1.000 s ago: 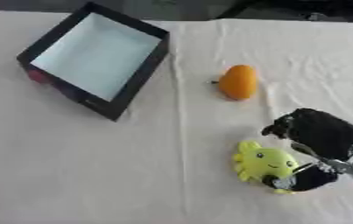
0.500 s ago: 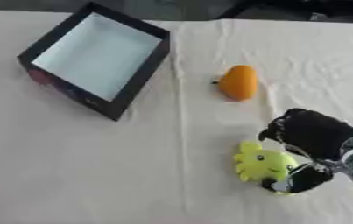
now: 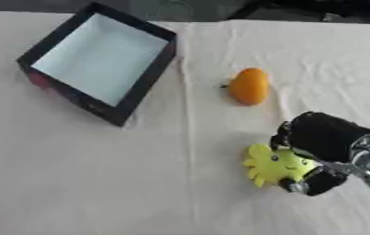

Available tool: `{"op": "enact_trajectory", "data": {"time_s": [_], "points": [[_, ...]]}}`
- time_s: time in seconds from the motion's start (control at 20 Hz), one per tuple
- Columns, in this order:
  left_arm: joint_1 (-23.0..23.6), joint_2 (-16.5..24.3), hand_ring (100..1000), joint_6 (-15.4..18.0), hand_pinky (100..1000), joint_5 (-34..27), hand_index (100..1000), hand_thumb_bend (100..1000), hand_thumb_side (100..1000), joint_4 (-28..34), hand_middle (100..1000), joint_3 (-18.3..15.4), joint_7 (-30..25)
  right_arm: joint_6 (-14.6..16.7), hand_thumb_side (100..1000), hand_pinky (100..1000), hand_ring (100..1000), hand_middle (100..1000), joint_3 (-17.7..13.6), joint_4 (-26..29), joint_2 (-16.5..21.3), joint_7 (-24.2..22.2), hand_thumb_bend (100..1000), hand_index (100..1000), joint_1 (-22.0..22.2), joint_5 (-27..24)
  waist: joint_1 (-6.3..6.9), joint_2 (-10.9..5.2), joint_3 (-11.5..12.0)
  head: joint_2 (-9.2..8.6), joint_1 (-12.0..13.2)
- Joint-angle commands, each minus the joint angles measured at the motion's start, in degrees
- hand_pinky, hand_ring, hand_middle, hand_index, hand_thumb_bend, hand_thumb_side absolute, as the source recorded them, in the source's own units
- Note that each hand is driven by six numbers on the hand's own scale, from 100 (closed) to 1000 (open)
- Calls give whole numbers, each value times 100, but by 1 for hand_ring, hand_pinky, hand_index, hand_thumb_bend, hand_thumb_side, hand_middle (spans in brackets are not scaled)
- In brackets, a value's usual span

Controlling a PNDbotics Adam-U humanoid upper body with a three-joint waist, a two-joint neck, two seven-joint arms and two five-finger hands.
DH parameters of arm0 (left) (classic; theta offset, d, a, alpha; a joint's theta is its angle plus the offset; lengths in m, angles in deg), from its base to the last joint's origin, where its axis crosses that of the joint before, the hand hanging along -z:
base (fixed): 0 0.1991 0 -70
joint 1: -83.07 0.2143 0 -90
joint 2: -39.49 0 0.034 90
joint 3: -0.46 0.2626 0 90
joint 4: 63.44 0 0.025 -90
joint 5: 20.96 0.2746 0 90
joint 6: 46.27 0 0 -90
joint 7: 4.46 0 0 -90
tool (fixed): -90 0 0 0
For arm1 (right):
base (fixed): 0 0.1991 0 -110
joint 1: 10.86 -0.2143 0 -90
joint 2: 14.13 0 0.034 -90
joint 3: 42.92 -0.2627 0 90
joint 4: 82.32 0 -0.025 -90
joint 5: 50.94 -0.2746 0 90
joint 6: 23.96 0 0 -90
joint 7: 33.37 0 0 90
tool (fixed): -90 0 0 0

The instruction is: Pick up objects on the table and place them in the box.

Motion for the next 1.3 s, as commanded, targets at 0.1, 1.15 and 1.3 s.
{"op": "enact_trajectory", "data": {"time_s": [0.1, 1.15, 1.3], "points": [[-58, 84, 608, 22, 800, -13, 788, 421, 659, 144, 783, -79, 36, -87, 375, 515, 431, 362, -3, 103, 80, -243, 436, 692, 0, -46, 13, -69, -1, -7, -19], [-45, 70, 608, 18, 801, -16, 788, 410, 663, 139, 782, -86, 43, -537, 308, 449, 372, 304, -102, 103, 127, 487, 430, 560, 12, -793, -23, -91, 10, -7, -40], [-40, 62, 608, 12, 801, -14, 787, 410, 663, 134, 782, -85, 36, -452, 355, 447, 365, 289, -129, 103, 170, 614, 434, 537, -33, -849, -30, -90, 4, -7, -36]]}}
